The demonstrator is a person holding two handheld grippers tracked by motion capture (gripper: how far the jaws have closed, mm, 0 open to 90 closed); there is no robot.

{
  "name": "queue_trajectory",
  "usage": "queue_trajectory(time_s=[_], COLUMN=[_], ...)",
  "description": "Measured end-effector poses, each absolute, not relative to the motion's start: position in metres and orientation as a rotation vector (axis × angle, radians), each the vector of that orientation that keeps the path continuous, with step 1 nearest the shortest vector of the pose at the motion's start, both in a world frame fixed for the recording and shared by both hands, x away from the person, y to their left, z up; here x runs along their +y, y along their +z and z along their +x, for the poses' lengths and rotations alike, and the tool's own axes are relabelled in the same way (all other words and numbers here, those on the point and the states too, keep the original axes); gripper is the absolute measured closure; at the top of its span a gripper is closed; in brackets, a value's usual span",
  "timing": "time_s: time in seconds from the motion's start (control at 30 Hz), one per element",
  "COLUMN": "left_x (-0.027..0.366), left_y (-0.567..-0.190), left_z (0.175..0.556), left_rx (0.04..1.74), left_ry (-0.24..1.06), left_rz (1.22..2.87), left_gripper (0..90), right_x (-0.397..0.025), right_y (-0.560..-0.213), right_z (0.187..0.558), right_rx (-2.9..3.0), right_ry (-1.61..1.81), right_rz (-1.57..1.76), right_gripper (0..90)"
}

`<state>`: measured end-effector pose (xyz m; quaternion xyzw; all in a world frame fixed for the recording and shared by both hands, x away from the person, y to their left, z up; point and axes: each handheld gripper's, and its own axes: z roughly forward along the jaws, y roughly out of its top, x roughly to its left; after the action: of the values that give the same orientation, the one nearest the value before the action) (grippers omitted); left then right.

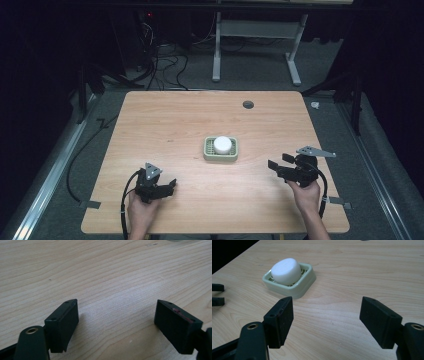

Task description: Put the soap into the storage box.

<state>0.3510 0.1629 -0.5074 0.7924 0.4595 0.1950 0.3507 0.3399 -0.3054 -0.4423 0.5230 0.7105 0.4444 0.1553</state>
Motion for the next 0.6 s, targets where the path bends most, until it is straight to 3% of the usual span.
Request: queue_trajectory(time_s=[0.6], left_x=[0.163], left_y=[-0.507], left_z=[0.351], left_rx=[1.189], left_ry=[0.505], left_rz=[2.052], left_gripper=[20.0], right_x=[-0.293], right_y=[-0.469], right_z=[0.334], right_rx=[2.083], right_ry=[1.226], right_rz=[1.517], right_gripper=[28.0])
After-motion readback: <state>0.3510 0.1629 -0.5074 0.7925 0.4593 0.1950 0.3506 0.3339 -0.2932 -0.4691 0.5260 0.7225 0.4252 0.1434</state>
